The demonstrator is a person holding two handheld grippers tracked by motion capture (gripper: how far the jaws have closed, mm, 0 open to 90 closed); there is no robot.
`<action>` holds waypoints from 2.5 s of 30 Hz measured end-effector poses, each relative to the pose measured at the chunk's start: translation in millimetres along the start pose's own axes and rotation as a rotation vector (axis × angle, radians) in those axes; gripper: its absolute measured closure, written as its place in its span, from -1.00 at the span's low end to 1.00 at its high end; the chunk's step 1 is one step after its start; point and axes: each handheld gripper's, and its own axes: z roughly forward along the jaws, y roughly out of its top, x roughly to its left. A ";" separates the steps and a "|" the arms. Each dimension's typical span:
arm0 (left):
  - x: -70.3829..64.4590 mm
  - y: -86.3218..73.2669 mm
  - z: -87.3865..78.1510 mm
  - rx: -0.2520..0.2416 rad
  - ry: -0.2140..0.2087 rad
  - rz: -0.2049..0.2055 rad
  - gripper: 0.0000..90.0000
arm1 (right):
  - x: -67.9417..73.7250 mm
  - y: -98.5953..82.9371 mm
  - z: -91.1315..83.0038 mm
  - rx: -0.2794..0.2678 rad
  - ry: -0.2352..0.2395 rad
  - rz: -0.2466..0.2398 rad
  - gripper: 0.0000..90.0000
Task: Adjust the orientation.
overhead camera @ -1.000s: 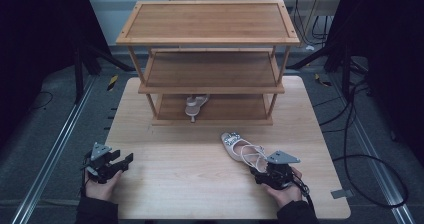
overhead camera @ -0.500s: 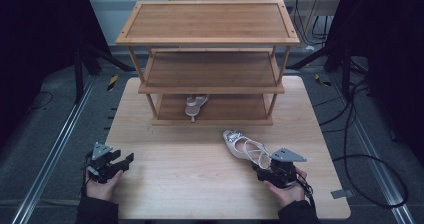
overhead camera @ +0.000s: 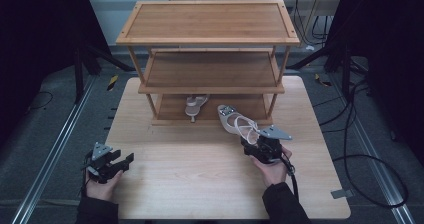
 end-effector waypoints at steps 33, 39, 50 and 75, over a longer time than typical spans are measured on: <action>3.6 -0.4 0.2 -0.005 -0.009 -0.011 -0.05 | 26.5 44.4 152.1 0.030 -0.239 0.122 -0.14; 3.3 -0.3 0.4 -0.001 -0.008 -0.008 -0.05 | 31.4 45.0 157.8 0.030 -0.281 0.108 -0.14; 3.3 -0.7 -0.1 -0.003 -0.007 -0.008 -0.05 | 32.9 42.8 156.9 0.066 -0.219 0.044 -0.43; 3.7 -1.3 0.7 0.003 -0.006 -0.005 -0.04 | 26.8 10.7 130.5 0.093 -0.105 -0.014 0.70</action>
